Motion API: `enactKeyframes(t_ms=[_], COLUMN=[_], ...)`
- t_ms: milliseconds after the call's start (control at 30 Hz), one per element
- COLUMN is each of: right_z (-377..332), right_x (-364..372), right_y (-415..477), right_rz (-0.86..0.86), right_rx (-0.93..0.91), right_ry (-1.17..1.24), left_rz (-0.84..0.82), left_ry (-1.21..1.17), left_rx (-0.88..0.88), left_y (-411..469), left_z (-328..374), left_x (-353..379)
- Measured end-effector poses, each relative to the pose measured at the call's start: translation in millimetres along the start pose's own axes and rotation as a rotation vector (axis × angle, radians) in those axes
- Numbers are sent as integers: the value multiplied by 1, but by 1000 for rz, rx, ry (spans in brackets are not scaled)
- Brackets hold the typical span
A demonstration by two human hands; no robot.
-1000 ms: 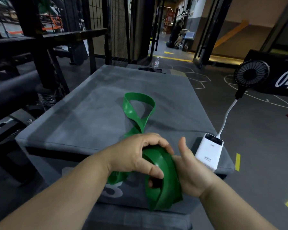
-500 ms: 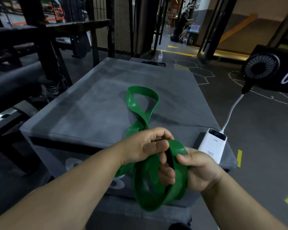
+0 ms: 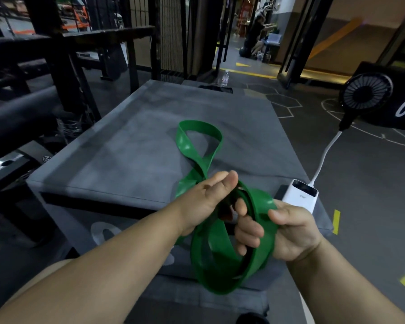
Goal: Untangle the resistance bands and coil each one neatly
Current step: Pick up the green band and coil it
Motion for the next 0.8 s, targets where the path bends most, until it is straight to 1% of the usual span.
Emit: enactKeyframes(t_ms=[67,133,200,267,300,367,400,467,533,633,667,733,767,800], right_z=[0,-2,-6,-13,-19,-34,-42,-53,-59,-62,-63,-66,-69,-72], right_x=[0,0,0,-2,-4,-8,-12,-20,-25,-29,-30,-34,-37,-40], right_y=[0,1,2,1,0,-5,-8,-15,-20,-25,-26,-30,-32,-36], right_rz=[-19,-13,4,33,53,114,154,230,279,307,306,300,299,301], right_rx=[-5,-25,-63,-115,-147,-221,-253,-302,-333,-351,-356,-387,-410,-430], right_ry=[15,36,41,26,27,56,76,109,129,152,167,201,223,242], left_rz=[38,66,23,-23,-56,-129,-171,-215,-231,-261,-264,-213,-172,-134], left_ry=[-29,-4,26,154,235,425,464,483,453,426,464,713,848,924], left_rx=[-19,-39,-78,-105,-76,-86,-75,-55,-30,-106,-132,-124,-84,-29], left_y=[2,3,4,4,3,-1,-2,-2,1,0,0,3,6,8], left_z=[-2,-6,-14,-21,-22,-22,-24,-28,-32,-43,-47,-55,-54,-48], left_x=[-2,-7,-7,-6,-6,-4,-3,-6,-9,-15,-19,-30,-35,-36])
Point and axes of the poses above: each hand's wrist, its own y-axis towards the middle knuckle, its own x-axis out of the palm, z = x × y, the point moved 9 cm from there along y, towards the middle knuckle, and after that the axes turned 5 degrees about z, right-handed, at the moved point
